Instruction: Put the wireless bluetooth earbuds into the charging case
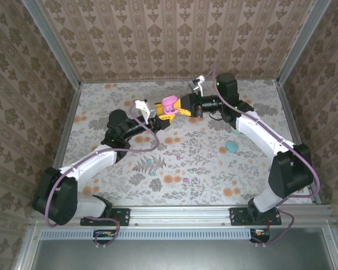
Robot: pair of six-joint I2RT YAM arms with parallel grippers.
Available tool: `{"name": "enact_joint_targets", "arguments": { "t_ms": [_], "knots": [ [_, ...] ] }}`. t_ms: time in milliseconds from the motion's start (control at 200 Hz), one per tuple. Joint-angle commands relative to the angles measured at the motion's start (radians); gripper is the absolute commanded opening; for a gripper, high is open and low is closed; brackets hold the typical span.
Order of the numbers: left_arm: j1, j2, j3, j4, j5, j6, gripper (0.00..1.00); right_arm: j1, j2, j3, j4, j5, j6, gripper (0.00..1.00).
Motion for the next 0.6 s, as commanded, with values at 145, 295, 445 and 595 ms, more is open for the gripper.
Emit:
{"name": "enact_joint_targets", "arguments": {
  "t_ms": [145,295,445,595],
  "knots": [
    [-0.003,0.002,0.035,0.045,0.020,-0.001,0.34,0.004,0.029,0.014,0.071,-0.050,0.070,0.31],
    [-0.003,0.002,0.030,0.048,0.005,-0.009,0.37,0.003,0.030,0.009,0.091,-0.033,0.098,0.23],
    [-0.003,0.005,0.024,0.064,-0.024,-0.028,0.42,0.005,0.020,-0.040,0.227,0.014,0.202,0.17],
    [-0.003,0.019,0.025,0.091,-0.022,-0.053,0.45,0.006,0.020,-0.079,0.341,0.049,0.274,0.14]
  ]
}}
